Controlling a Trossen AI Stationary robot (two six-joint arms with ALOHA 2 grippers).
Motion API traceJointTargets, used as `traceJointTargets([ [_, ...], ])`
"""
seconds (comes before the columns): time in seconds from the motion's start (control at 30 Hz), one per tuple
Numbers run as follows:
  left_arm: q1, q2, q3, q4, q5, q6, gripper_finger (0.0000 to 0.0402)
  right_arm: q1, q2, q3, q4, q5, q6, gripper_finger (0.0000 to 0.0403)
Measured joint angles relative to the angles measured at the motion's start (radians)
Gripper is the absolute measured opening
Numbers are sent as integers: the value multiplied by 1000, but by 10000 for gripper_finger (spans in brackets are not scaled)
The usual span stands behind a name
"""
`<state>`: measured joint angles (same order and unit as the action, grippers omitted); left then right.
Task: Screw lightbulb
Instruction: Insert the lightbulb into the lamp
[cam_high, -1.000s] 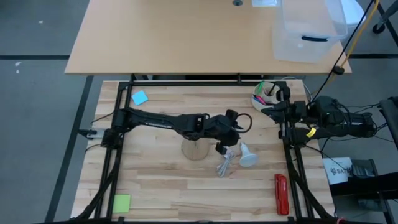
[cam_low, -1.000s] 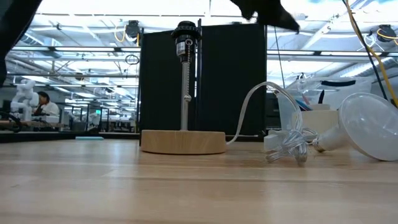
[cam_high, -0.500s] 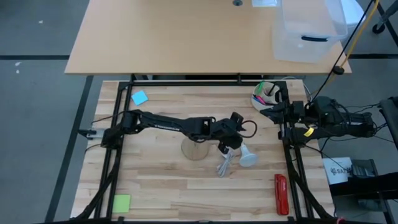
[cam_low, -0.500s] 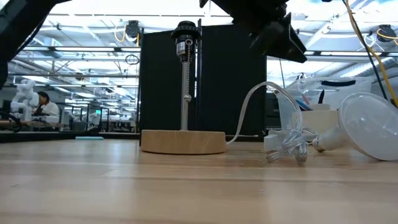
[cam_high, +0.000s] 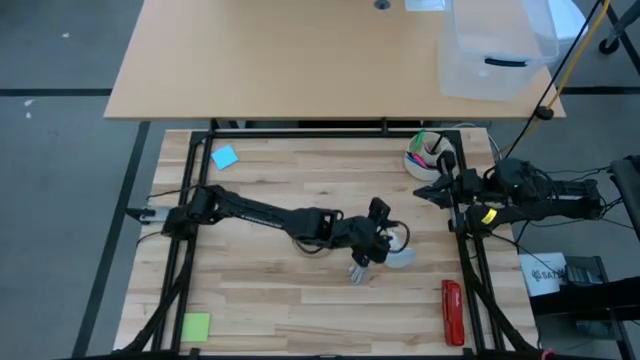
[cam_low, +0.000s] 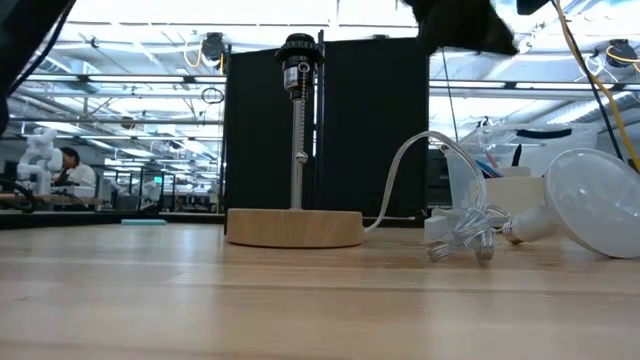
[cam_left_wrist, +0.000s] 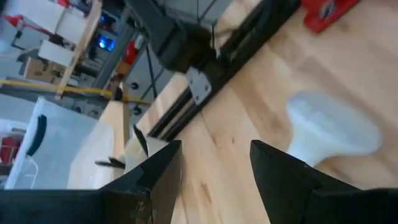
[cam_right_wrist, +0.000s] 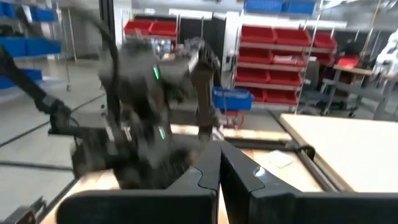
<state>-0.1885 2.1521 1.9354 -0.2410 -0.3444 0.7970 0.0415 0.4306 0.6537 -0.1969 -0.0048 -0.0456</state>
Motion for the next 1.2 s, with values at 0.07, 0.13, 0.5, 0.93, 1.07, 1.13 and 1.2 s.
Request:
traceJointTargets([
  [0.07,-22,-30,0,-10,0,-28,197,3,4,0,-19,3,0,0],
  [0.13,-39,-68,0,-30,0,-61,197,3,13,0,-24,3,0,0],
  [0.5,-48,-258,0,-204,20,-240,103,5,146,15,-60,5,-44,2],
  [0.93,-21,-342,-7,-348,41,-418,2,6,285,137,-263,6,102,104],
  [1.07,-2,-345,-54,-353,34,-510,1,6,301,140,-284,18,199,132],
  [1.13,1,-350,-72,-347,22,-535,1,6,309,140,-300,54,240,144],
  [1.2,-1,-353,-78,-341,21,-553,1,6,319,140,-330,87,282,156],
])
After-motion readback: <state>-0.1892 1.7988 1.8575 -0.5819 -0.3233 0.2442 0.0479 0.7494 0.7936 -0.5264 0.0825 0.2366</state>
